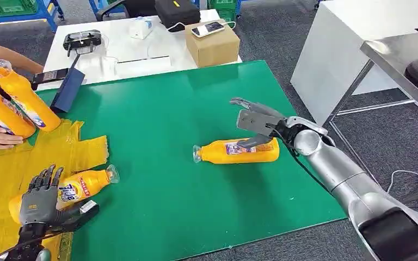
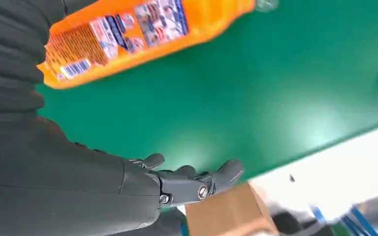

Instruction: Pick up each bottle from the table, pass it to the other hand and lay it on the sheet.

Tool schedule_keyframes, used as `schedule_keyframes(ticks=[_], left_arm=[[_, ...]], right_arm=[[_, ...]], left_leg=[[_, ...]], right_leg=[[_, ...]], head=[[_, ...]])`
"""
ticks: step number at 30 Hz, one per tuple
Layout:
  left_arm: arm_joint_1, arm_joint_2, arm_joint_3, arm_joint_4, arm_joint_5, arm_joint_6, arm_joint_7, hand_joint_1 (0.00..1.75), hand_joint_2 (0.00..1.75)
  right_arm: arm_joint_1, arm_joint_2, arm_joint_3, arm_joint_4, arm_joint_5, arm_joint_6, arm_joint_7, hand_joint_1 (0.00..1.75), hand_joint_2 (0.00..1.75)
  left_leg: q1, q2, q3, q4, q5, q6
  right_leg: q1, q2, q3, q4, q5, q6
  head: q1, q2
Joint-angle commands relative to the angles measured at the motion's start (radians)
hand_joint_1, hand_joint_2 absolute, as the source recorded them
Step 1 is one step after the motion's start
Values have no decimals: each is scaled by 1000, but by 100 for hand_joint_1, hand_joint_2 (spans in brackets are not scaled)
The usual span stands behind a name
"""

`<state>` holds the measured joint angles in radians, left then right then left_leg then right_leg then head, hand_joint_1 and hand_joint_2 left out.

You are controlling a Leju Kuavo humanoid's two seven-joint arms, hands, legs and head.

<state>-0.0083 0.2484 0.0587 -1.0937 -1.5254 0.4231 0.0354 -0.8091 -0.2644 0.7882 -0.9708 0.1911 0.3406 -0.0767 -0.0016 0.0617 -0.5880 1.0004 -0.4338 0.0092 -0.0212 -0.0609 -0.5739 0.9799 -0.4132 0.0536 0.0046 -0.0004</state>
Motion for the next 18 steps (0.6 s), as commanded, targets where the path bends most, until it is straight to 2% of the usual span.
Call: schedule_keyframes(ticks=[1, 5, 10, 16, 18], left_arm=[[35, -38, 9, -74, 230, 60, -173, 0, 0], [46, -124, 63, -226, 536, 45, -372, 0, 0], [44, -215, 123, -369, 926, -125, -578, 0, 0], [18, -260, 141, -448, 1107, -241, -639, 0, 0], [13, -265, 132, -463, 1116, -247, -635, 0, 0]], right_arm=[[-29, -2, 108, 203, 35, -42, -13, 0, 175], [5, -20, 94, 243, 86, -80, -22, 0, 175], [24, -17, 73, 330, 166, -96, -19, 0, 175], [65, 3, 93, 427, 230, -85, -27, 0, 175], [93, 24, 96, 458, 252, -116, -28, 0, 175]], left_leg=[[1, -3, 1, 0, 0, -1], [2, -6, -1, 0, 0, 0], [2, -8, -5, 2, 0, 0], [-1, -7, -6, 1, 0, 0], [0, -8, -6, 1, 0, 0]], right_leg=[[0, 5, 1, -1, 0, -2], [1, 2, 0, -2, 0, -2], [0, 0, -3, -2, 0, -2], [-1, -1, -4, -2, 1, 0], [0, 0, -4, -3, 1, -1]], head=[[0, 0], [0, 0], [1, 0], [0, 0], [0, 0]])
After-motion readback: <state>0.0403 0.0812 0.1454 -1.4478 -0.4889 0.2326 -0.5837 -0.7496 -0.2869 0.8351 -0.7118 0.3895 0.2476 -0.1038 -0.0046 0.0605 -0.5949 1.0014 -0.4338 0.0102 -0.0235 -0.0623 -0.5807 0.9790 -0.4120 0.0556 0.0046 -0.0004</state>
